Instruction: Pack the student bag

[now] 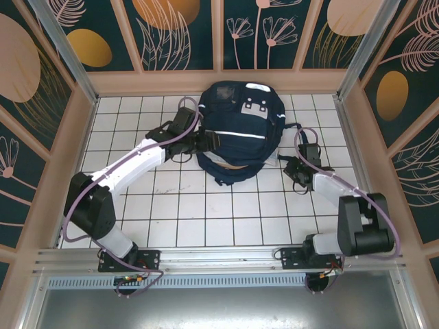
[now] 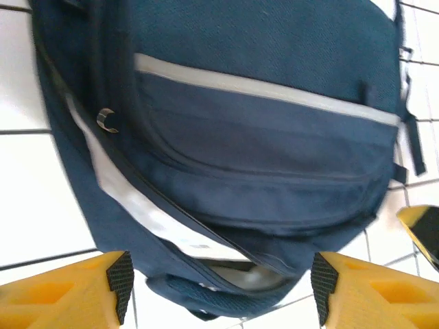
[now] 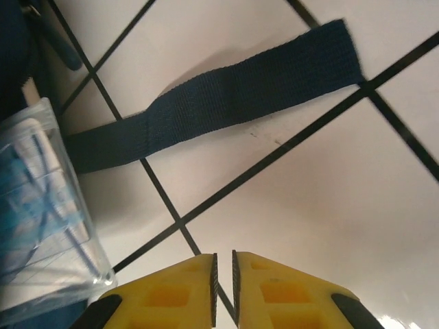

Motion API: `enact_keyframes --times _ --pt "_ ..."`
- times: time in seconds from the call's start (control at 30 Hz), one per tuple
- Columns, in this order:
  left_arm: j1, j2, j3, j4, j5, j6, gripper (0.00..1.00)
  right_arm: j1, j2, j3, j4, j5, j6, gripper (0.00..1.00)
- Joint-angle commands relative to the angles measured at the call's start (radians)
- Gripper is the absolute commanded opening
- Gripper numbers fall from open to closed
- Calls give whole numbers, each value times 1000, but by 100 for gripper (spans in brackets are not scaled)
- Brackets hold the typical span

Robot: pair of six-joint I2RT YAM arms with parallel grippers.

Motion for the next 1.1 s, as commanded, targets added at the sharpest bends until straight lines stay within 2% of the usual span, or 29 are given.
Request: enact_keyframes --times 0.0,0.2,0.4,0.63,0.87,0.93,1.07 --pt "10 29 33 -18 -3 53 71 -7 84 49 112 -101 2 17" --pt "11 40 4 37 39 22 71 12 184 144 179 -224 -12 16" --pt "10 60 4 56 61 25 70 74 237 230 211 -287 -40 17" --pt "10 73 20 79 100 24 70 71 318 244 373 -449 43 17" --pt "46 118 67 50 84 65 71 36 265 246 315 -416 48 19" --pt "81 125 94 39 71 89 72 32 222 250 228 -349 14 27" --pt "160 203 189 22 115 166 76 32 136 201 161 -286 -11 35"
